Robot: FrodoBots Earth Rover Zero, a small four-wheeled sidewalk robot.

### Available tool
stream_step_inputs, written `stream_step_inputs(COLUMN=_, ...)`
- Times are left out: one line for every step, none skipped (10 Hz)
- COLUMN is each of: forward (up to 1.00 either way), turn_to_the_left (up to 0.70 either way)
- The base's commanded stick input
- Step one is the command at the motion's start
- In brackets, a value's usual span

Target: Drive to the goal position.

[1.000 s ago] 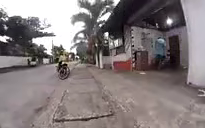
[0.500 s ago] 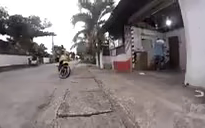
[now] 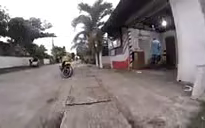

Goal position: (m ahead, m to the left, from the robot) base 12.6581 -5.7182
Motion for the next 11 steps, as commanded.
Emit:
stream_step_inputs(forward=0.0, turn_to_the_left=0.0)
stream_step_inputs(forward=0.0, turn_to_the_left=0.0)
stream_step_inputs(forward=0.0, turn_to_the_left=0.0)
stream_step_inputs(forward=0.0, turn_to_the_left=0.0)
stream_step_inputs(forward=0.0, turn_to_the_left=0.0)
stream_step_inputs(forward=0.37, turn_to_the_left=0.0)
stream_step_inputs(forward=0.7, turn_to_the_left=0.12)
stream_step_inputs(forward=0.7, turn_to_the_left=0.27)
stream_step_inputs(forward=0.7, turn_to_the_left=0.27)
stream_step_inputs(forward=0.7, turn_to_the_left=0.27)
stream_step_inputs(forward=0.7, turn_to_the_left=0.27)
